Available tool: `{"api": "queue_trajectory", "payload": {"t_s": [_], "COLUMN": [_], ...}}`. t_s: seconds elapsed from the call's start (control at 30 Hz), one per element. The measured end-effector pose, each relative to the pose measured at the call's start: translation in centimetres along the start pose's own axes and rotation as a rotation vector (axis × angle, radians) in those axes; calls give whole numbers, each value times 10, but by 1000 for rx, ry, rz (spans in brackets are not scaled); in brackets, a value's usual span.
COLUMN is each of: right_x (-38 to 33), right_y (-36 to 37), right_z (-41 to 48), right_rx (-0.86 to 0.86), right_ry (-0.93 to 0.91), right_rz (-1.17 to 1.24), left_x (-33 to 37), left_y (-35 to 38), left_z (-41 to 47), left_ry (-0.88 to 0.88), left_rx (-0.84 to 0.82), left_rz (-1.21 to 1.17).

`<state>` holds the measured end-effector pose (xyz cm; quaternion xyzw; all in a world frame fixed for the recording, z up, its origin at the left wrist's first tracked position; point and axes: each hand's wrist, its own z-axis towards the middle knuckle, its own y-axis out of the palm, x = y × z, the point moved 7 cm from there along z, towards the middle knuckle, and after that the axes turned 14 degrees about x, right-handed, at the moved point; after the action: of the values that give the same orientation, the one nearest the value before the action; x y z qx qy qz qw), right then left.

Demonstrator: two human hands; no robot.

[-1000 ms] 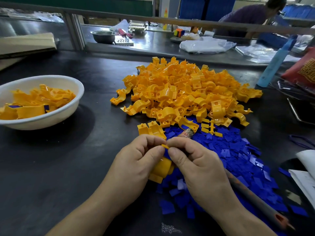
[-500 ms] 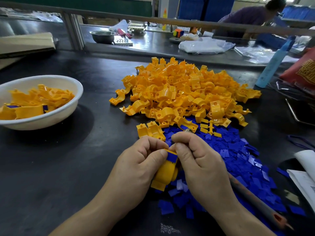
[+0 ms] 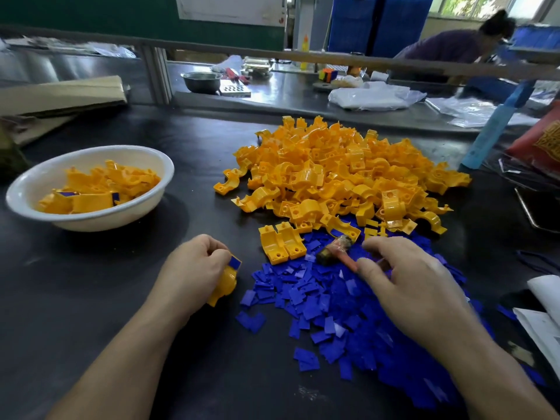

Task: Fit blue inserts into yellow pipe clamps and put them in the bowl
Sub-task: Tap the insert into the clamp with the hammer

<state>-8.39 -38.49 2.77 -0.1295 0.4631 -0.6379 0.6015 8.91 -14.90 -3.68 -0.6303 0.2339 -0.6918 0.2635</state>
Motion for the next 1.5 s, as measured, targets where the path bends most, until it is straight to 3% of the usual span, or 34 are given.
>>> {"api": "queue_trajectory", "payload": {"t_s": [0.17, 0.37, 0.63, 0.77, 0.87, 1.13, 1.3, 1.5], "right_x": [23, 42, 35, 1, -40, -80, -68, -79], "right_y": [-9, -11, -19, -24, -18, 25, 31, 25], "right_z": [-16, -48, -48, -44, -39, -38, -29, -31], "right_rx": [-233, -363, -282, -275, -300, -437, -549, -354], "right_ry": [-3, 13, 59, 177, 110, -103, -76, -81], "right_rz": [-316, -409, -293, 79, 261, 177, 115, 251], "left_x": [1, 5, 3, 0, -3, -4, -5, -5], "left_y": [-12, -19, -13, -12, -11, -12, -11, -11], "left_z": [3, -19, -36, -35, -34, -33, -32, -32], "left_ry": [101, 221, 348, 355, 361, 361, 357, 362], "left_rx": [10, 42, 226, 241, 242, 252, 239, 252], "left_rz": [191, 476, 400, 332, 314, 269, 266, 260]}}
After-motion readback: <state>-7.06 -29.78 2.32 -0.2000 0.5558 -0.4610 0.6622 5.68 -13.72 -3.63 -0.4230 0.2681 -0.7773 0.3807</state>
